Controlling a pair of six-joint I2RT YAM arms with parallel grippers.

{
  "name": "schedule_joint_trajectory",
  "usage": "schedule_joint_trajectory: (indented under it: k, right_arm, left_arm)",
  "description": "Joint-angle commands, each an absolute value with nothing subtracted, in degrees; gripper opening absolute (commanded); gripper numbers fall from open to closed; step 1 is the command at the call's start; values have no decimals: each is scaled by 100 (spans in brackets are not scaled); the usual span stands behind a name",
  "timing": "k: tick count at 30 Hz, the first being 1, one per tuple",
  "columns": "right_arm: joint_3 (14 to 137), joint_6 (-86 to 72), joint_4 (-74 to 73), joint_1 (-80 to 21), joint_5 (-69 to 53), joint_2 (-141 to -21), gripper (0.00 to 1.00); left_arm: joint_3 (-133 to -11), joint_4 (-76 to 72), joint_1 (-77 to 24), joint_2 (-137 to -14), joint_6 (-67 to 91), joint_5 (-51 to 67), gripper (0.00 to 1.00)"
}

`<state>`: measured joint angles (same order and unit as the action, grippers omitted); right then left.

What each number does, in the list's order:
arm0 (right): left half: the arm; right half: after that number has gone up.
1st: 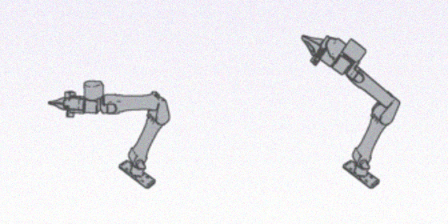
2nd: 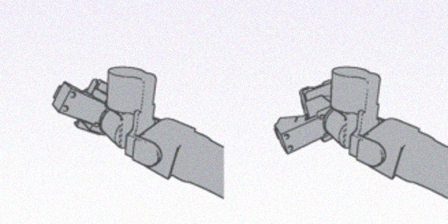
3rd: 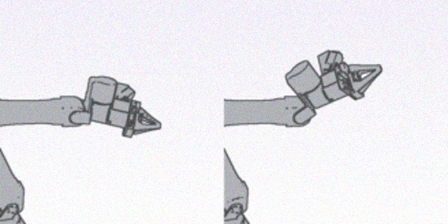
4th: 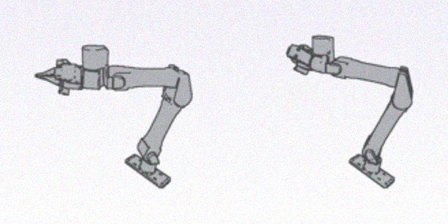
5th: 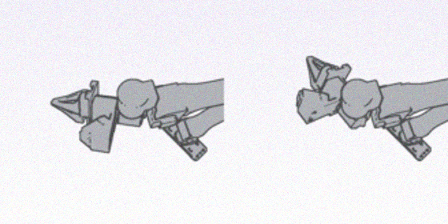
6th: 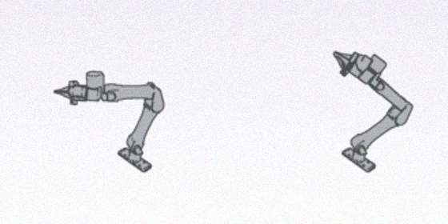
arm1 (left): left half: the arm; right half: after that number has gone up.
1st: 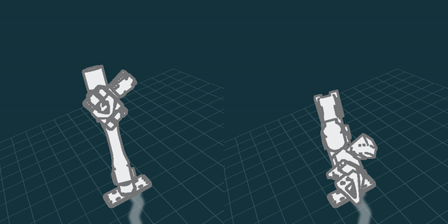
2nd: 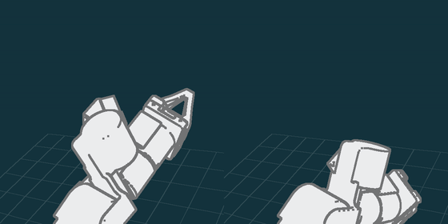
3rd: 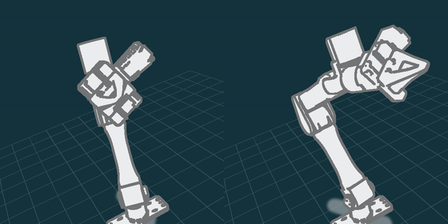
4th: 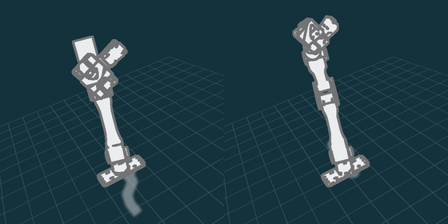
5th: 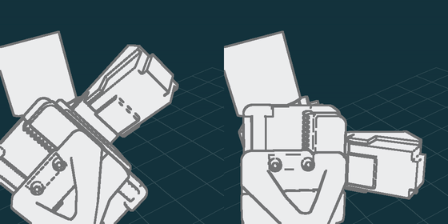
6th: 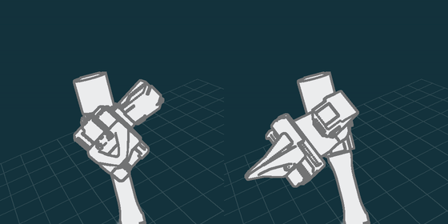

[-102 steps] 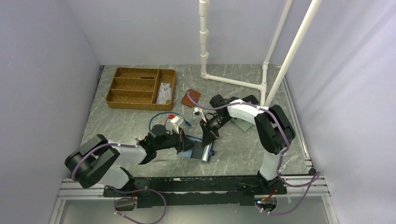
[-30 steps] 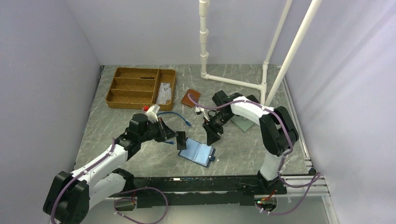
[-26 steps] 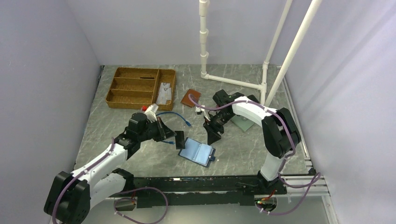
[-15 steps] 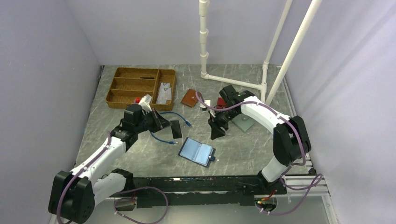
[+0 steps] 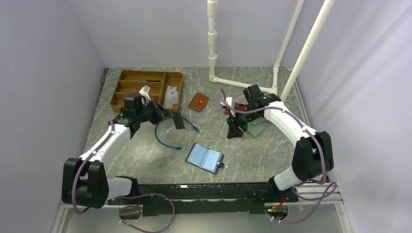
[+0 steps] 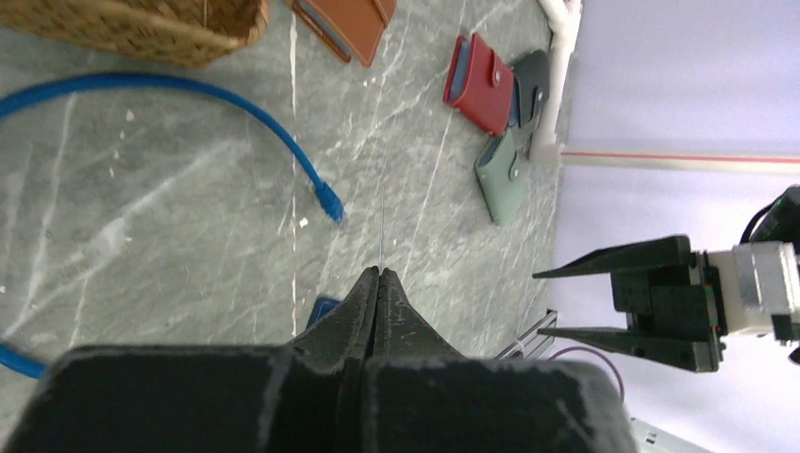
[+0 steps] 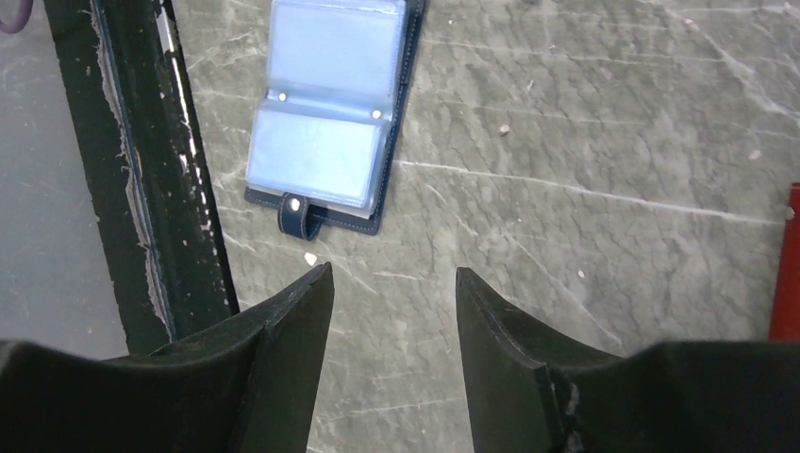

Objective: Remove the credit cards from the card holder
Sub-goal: Place the credit card in the storage box.

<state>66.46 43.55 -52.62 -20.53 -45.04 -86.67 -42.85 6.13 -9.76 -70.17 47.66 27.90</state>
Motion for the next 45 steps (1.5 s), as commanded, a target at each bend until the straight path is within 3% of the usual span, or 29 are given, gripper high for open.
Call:
schedule_joint_trajectory:
  k: [1, 19, 34, 39, 45]
  right_arm:
    - [6590, 4536, -5195, -1860, -4647, -8341, 53]
    - [6567, 4592, -5213, -1456, -4641, -8210, 53]
    - [6550, 4591, -5192, -1424, -4632, -8256, 54]
    - [6557, 4605, -5210, -1424, -4614, -8274, 54]
    - [6548, 4623, -5228, -1424, -4683, -8273, 53]
  left_arm:
    - [-4873, 711, -680, -7321, 4868, 3119, 0]
    - [-7327, 1764, 271, -9302, 4642, 3787, 0]
    - [-8831, 2130, 699, -10465, 4562, 3418, 0]
    - [-8708, 1059, 961, -10760, 4719, 3199, 0]
    - [-8431, -964, 1259, -11431, 6072, 2670, 0]
